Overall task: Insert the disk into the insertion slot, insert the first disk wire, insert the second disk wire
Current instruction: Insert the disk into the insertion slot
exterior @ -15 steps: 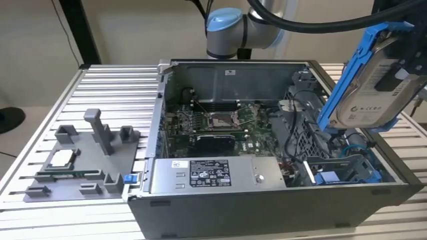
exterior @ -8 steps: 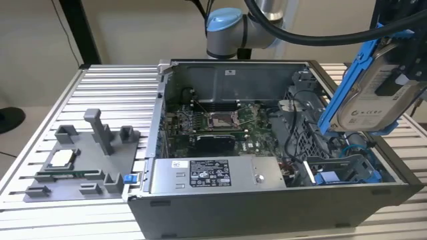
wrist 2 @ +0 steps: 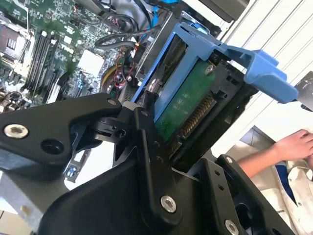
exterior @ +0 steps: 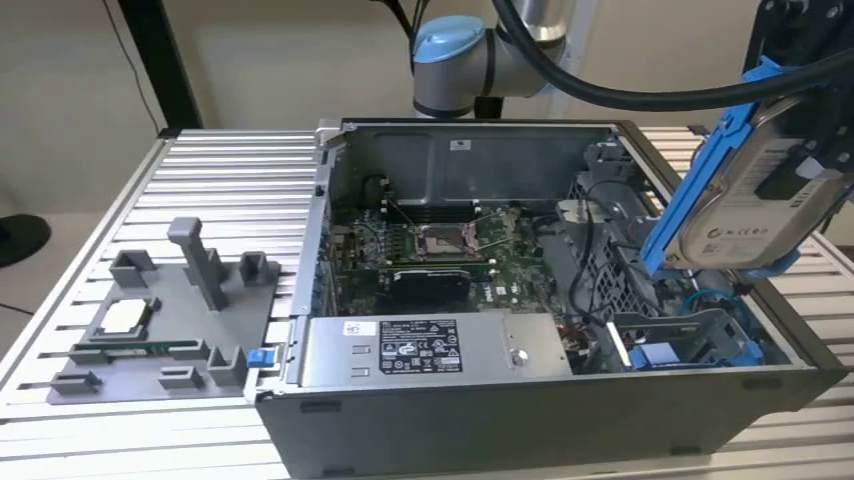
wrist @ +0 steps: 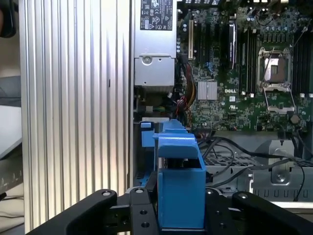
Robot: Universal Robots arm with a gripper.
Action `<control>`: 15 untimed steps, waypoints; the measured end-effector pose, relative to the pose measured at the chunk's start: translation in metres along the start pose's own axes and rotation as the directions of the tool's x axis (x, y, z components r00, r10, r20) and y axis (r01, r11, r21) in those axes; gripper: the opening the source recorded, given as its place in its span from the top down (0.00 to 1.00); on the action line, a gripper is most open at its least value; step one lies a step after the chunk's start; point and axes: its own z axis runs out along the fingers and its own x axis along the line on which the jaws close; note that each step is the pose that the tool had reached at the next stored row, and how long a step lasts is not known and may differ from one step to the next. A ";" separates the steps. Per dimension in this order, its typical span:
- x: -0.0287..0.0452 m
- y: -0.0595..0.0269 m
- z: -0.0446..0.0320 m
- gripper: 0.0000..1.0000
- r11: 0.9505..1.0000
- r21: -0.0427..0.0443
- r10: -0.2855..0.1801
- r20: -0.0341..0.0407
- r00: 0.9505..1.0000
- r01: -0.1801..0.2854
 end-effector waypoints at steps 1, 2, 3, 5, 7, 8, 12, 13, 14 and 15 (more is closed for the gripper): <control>0.0003 -0.0004 0.0005 1.00 1.000 0.000 0.000 0.000 1.000 0.000; 0.0005 -0.0007 0.0010 1.00 1.000 0.000 0.000 0.000 1.000 0.000; 0.0008 -0.0012 0.0014 1.00 1.000 0.000 0.000 0.000 1.000 0.000; 0.0010 -0.0017 0.0021 1.00 1.000 0.000 0.000 0.000 1.000 0.000; 0.0010 -0.0020 0.0022 1.00 1.000 0.000 0.000 0.000 1.000 0.000; 0.0010 -0.0020 0.0022 1.00 1.000 0.000 0.000 0.000 1.000 0.000; 0.0010 -0.0020 0.0024 1.00 1.000 0.000 0.000 0.000 1.000 0.000; 0.0010 -0.0020 0.0026 1.00 1.000 0.000 0.000 0.000 1.000 0.000; 0.0010 -0.0021 0.0028 1.00 1.000 0.000 0.000 0.000 1.000 0.000; 0.0010 -0.0021 0.0031 1.00 1.000 0.000 0.000 0.000 1.000 0.000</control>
